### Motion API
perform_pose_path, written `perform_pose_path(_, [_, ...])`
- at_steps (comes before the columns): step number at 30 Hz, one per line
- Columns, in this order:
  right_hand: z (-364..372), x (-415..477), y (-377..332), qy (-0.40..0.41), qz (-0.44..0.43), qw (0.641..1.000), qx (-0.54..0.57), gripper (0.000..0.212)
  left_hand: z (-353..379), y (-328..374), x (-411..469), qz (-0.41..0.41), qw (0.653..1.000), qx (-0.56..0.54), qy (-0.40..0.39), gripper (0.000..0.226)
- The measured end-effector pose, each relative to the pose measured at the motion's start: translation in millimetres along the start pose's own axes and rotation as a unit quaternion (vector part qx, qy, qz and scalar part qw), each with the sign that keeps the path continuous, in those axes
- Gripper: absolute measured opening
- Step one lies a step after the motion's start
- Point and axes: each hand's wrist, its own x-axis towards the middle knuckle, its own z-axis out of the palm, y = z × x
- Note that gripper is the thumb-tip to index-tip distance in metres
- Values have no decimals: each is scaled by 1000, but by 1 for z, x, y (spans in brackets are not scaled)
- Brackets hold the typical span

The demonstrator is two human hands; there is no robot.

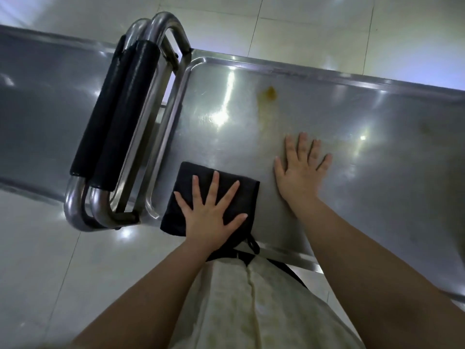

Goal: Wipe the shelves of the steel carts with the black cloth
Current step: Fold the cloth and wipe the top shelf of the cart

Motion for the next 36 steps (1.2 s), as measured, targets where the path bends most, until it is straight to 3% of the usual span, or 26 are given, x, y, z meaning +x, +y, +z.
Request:
perform_pose_path(5, [-20,-5,37,-2,-61,998,1,61,-4,2,-1,-19,999,27,-33,75])
perform_pose_path(9, [-24,-4,77,18,-14,1000,-10,60,-4,3,-1,-24,999,24,-35,75])
perform_pose_path(16, [-11,-4,76,19,5,999,-32,61,-7,22,11,-74,996,13,-46,73])
perform_pose_path(23, [-5,0,79,40,-2,999,-12,60,-28,49,100,-11,999,25,-20,75])
perform_pose_path(36, [4,8,82,48,0,998,-34,61,-61,75,239,13,999,5,31,77])
